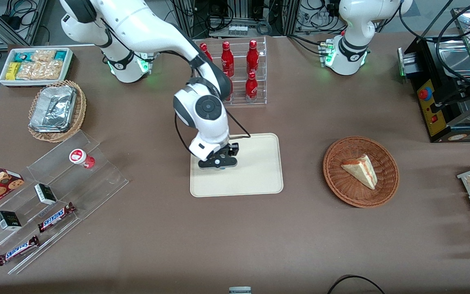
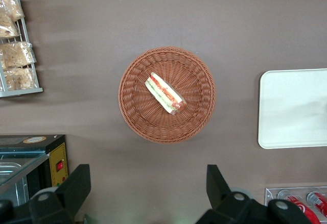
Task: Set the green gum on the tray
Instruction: 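Lift the gum bottle and carry it over the cream tray, then lower the gum bottle onto the tray and open the right gripper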
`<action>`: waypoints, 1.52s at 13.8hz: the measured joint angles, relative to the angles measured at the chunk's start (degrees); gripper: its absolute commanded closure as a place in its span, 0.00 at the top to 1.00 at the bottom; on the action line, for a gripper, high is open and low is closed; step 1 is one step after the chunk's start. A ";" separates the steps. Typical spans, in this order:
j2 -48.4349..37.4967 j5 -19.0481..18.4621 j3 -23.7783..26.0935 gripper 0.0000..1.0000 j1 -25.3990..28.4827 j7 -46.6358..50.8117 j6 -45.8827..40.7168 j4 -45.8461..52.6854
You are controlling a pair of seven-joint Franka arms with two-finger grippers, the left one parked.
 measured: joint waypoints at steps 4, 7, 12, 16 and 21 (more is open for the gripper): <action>2.50 0.00 -0.02 0.00 1.03 3.03 0.54 1.84; 3.51 0.00 0.00 0.00 2.29 4.56 1.37 2.07; 4.72 0.00 -0.02 0.00 3.84 5.84 1.66 2.37; 5.27 0.00 -0.18 1.00 3.89 5.89 1.73 2.48; 4.60 -0.03 -1.02 1.00 3.60 5.71 1.86 3.79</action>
